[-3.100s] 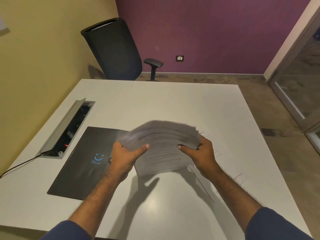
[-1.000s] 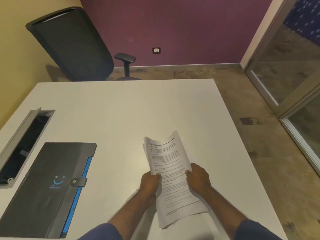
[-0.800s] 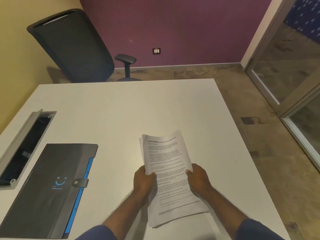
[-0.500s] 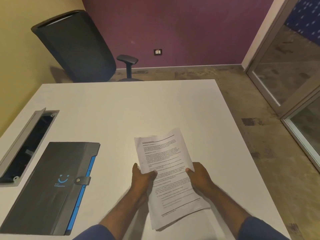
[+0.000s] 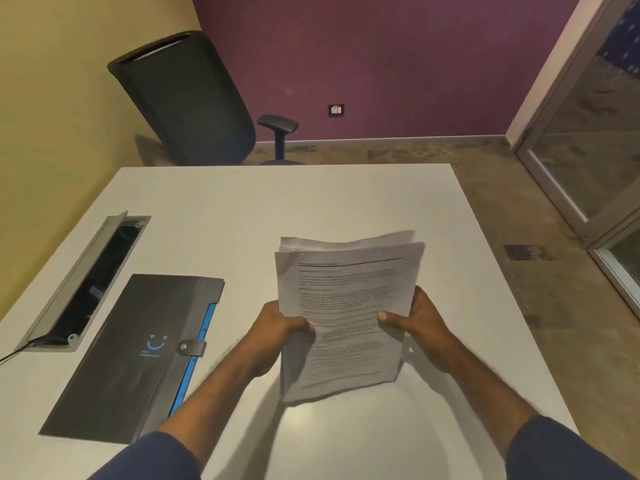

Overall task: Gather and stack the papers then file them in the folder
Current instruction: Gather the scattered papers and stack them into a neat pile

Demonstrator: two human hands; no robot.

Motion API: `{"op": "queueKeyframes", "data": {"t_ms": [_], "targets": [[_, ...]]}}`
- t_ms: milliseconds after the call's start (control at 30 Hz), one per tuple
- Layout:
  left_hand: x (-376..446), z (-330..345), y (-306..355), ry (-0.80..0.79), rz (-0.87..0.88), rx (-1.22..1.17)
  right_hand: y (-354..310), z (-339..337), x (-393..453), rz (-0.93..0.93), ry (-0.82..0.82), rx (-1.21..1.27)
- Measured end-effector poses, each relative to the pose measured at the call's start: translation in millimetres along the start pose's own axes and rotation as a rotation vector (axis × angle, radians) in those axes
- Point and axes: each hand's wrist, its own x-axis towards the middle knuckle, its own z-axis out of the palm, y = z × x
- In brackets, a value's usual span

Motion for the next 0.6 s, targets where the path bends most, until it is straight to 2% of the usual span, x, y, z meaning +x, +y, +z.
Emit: {"op": "queueKeyframes", "data": {"t_ms": [167,467,600], "targets": [[-13.5,-7.8,11.3,-0.028,0.081,-0.004,-25.2,13.7,1.6,-0.009,-0.096,-0.006],[-23.2,-25.6,19.0,0.017,0.273,0.015,-34.4,48.8,-13.6,-0.253,0.154,-0.036],[-23.7,-34.3,9.7,0.053,0.265,0.113,-30.5,50.2,-19.9,-0.253,0.162,-0.081]]}}
